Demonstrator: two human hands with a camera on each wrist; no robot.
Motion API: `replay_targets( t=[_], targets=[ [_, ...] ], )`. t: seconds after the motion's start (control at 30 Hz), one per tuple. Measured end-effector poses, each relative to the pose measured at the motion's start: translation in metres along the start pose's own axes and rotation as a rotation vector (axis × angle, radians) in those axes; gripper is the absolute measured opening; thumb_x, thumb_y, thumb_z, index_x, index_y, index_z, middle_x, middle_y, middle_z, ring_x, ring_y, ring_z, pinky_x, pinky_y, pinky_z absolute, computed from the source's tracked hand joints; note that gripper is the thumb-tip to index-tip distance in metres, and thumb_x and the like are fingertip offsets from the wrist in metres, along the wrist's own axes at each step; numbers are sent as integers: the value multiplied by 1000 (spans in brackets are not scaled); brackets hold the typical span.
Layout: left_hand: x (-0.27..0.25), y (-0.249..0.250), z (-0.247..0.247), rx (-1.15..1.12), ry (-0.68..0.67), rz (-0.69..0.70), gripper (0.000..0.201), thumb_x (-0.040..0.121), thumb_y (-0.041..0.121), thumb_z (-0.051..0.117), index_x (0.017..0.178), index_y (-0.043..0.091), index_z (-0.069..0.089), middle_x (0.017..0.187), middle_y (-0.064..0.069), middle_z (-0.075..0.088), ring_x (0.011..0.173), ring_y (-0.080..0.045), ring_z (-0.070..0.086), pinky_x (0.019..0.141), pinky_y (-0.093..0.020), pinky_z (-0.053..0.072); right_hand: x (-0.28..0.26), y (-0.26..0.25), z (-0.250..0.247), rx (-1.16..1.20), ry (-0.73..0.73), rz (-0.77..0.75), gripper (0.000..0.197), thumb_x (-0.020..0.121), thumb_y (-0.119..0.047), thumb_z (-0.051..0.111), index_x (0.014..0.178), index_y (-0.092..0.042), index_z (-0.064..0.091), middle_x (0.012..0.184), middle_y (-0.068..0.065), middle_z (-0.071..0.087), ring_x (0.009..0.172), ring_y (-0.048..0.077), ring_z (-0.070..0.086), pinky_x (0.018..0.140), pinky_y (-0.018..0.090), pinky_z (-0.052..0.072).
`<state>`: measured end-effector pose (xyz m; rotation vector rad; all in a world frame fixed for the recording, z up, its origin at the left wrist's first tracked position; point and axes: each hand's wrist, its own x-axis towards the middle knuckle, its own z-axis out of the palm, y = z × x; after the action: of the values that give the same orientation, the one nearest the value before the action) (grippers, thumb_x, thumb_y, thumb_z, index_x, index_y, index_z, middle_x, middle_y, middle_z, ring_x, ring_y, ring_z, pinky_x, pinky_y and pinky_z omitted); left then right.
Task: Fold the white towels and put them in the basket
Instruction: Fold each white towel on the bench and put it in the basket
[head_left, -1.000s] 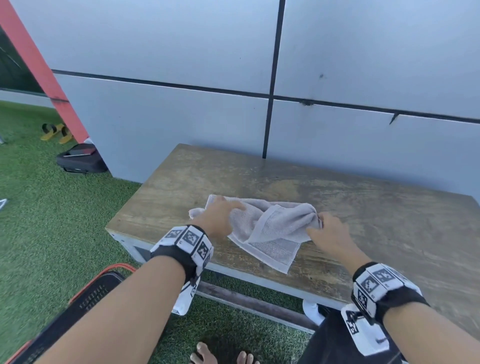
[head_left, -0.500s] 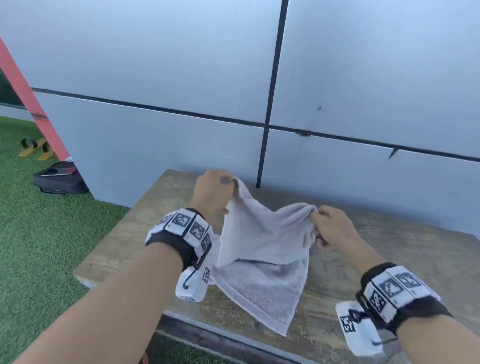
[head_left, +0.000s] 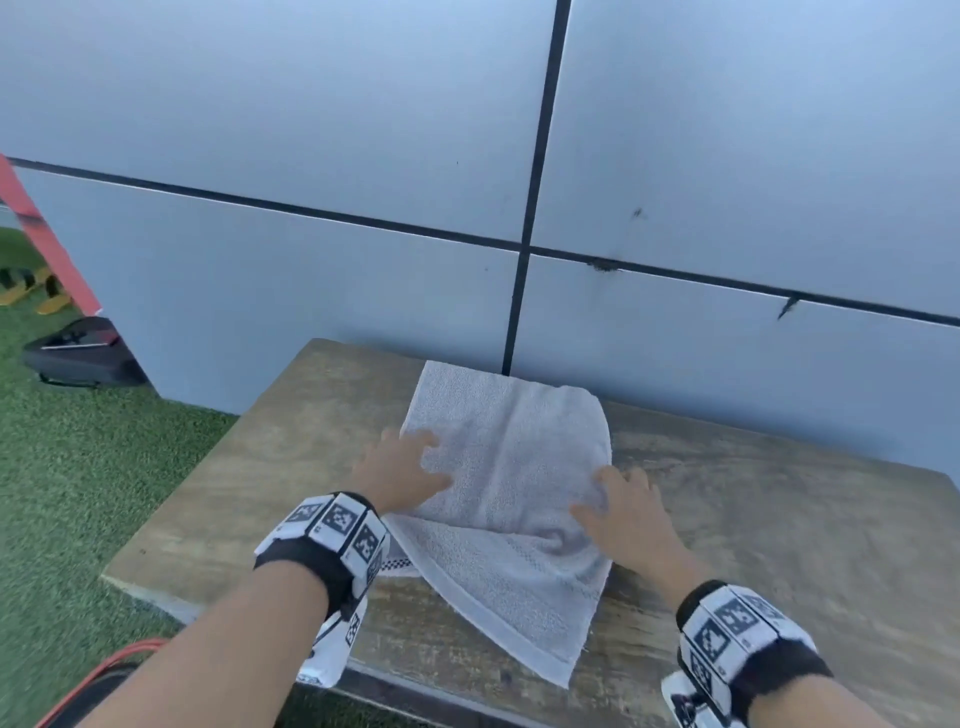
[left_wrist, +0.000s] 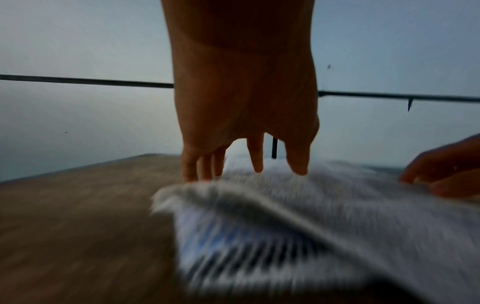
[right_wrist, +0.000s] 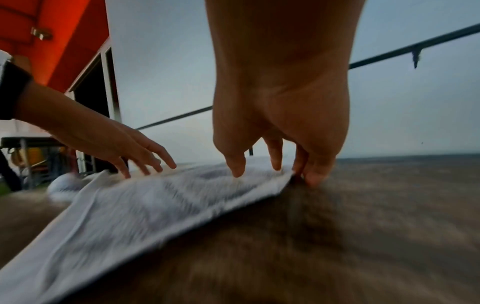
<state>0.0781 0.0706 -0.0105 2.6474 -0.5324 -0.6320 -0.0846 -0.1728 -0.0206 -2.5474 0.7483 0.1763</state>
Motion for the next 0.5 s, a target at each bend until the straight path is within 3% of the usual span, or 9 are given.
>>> replay_targets(
  t=[0.1, 0.23, 0.3, 0.4, 0.43, 0.5],
  targets=[
    [-28, -21, 16, 26, 54, 52, 55, 81, 61, 61, 132, 46, 46, 137, -4, 37, 135, -27, 29, 111, -48, 31, -22, 4, 19, 23, 63, -98, 61, 90, -48, 59, 141, -26, 34, 121, 3, 27, 116, 25, 28, 97, 35, 35],
    [-61, -34, 14, -25, -56, 177, 54, 66, 66, 71, 114, 53, 50, 131, 8, 25, 126, -15, 19, 110, -43, 26, -54, -6, 28, 17, 185, -265, 50, 83, -60, 59, 123, -33, 45, 130, -1, 23, 126, 22, 22, 103, 38, 36],
    [-68, -41, 18, 81, -62, 218, 47, 64, 57, 75, 105, 46, 55, 122, 9, 27, 117, -14, 21, 102, -37, 29, -70, -14, 34, -118, 163, -419, 50, 79, -69, 55, 114, -34, 47, 123, -5, 25, 120, 18, 27, 103, 34, 35],
    [-67, -39, 19, 117, 83, 224, 18, 76, 32, 67, 91, 26, 60, 102, 3, 44, 103, -20, 35, 90, -37, 36, -85, -27, 49, -278, 58, -488, 69, 73, -78, 47, 121, -29, 44, 120, -5, 28, 117, 20, 30, 104, 37, 33],
    [-68, -33, 17, 81, 112, 247, 9, 78, 24, 62, 84, 21, 57, 89, 3, 50, 92, -21, 43, 81, -36, 39, -87, -31, 54, -301, 42, -473, 73, 73, -78, 46, 124, -26, 42, 122, -3, 30, 119, 21, 30, 105, 38, 33],
    [-74, -16, 13, -20, 139, 303, 11, 79, 13, 57, 77, 19, 48, 70, 4, 51, 68, -18, 48, 61, -31, 36, -91, -38, 59, -309, 64, -447, 66, 81, -67, 47, 128, -21, 41, 126, 1, 37, 121, 23, 34, 105, 39, 34]
  ],
)
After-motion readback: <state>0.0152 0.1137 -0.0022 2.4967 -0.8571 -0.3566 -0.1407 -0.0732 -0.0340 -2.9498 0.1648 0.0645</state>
